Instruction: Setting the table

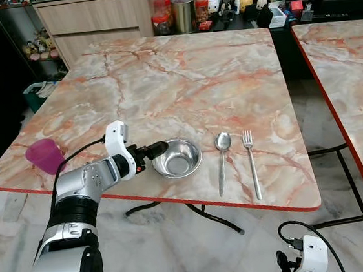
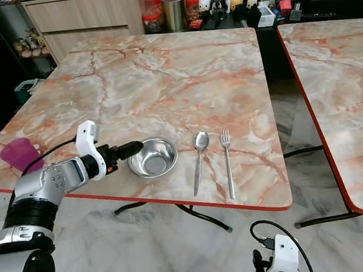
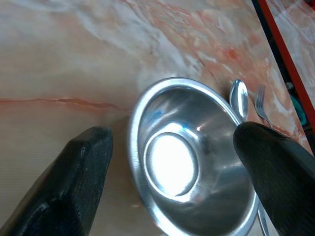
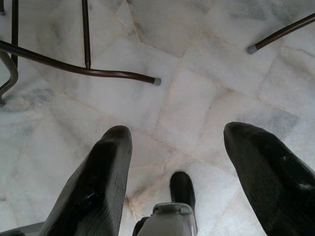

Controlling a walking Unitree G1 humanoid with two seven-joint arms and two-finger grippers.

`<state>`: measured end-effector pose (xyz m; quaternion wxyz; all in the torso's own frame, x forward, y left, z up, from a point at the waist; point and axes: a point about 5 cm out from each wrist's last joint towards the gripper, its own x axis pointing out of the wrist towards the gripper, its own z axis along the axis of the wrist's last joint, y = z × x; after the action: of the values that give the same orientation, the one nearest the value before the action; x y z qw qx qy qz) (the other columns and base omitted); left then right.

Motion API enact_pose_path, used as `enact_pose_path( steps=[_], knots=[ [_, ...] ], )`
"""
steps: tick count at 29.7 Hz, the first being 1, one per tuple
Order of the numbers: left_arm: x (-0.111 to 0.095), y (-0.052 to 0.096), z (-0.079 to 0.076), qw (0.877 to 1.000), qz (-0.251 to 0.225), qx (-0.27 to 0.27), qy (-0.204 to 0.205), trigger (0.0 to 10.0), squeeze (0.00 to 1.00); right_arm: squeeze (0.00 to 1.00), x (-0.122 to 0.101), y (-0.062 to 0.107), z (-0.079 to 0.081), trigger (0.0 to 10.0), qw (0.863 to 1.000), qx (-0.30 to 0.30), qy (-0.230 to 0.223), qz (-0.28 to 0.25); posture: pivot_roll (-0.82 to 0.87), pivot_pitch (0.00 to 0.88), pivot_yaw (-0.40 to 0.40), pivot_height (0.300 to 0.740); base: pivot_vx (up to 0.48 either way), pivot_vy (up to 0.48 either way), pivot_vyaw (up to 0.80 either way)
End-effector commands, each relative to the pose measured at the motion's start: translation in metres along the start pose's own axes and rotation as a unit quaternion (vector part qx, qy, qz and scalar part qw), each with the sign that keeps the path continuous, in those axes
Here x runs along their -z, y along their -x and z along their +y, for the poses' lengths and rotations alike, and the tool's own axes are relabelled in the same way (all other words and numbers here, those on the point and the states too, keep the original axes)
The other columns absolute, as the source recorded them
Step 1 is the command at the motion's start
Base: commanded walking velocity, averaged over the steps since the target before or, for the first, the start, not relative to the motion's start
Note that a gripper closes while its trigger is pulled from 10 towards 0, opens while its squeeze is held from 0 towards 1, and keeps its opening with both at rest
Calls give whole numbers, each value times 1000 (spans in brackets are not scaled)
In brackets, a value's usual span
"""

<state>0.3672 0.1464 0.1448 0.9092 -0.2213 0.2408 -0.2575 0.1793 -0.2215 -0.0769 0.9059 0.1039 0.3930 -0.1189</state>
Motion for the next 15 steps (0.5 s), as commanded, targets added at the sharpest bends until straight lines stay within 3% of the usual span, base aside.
enact_pose_path(
  steps=[1,15],
  knots=[
    [5,0,2,1000,11,-5,0,10000,0,0,0,0,0,10000,1000,2,-4,-3,73,45,63,736,0,0,0],
    [5,3,11,999,0,-34,9,10000,0,0,0,0,-1,10000,1000,1,-4,-4,75,45,64,736,0,0,0]
  ],
)
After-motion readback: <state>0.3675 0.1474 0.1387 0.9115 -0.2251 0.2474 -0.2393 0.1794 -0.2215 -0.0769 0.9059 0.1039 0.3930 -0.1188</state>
